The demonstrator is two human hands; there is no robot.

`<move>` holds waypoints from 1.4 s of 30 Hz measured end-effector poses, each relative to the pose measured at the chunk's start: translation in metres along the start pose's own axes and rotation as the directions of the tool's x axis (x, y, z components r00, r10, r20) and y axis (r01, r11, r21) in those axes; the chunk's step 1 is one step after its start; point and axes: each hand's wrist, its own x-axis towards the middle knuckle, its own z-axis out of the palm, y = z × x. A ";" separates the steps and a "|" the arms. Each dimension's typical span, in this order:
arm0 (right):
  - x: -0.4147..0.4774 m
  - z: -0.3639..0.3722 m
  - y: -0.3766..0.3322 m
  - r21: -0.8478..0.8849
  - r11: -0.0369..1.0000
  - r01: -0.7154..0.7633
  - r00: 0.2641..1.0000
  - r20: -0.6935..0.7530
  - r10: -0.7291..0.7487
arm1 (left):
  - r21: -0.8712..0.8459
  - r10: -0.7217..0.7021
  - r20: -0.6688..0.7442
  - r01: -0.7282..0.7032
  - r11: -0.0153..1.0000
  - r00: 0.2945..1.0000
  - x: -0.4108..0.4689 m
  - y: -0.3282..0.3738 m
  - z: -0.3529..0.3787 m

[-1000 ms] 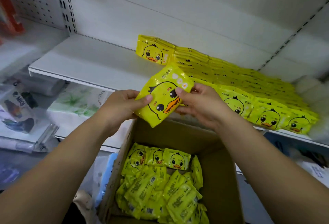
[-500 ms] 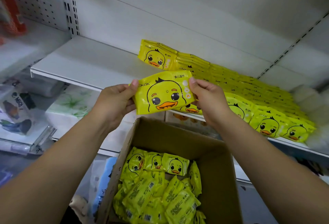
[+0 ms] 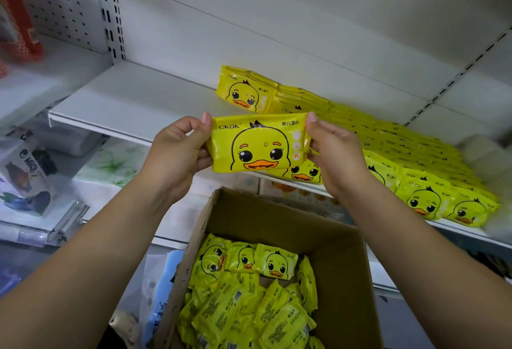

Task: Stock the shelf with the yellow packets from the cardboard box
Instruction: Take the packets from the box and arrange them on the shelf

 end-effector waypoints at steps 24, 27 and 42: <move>0.009 -0.009 -0.001 -0.260 0.957 0.130 0.989 0.105 -0.106 | -0.153 -0.183 0.027 0.185 0.971 0.983 0.008 -0.013 0.013; 0.012 -0.008 0.004 -0.342 0.915 0.212 0.977 0.071 -0.200 | -0.167 -0.133 -0.003 0.130 0.977 0.991 0.012 -0.009 0.014; 0.070 0.044 -0.035 -0.662 0.468 0.586 0.808 0.521 -0.274 | 0.173 0.231 -0.133 -0.206 0.963 0.964 0.037 0.002 -0.004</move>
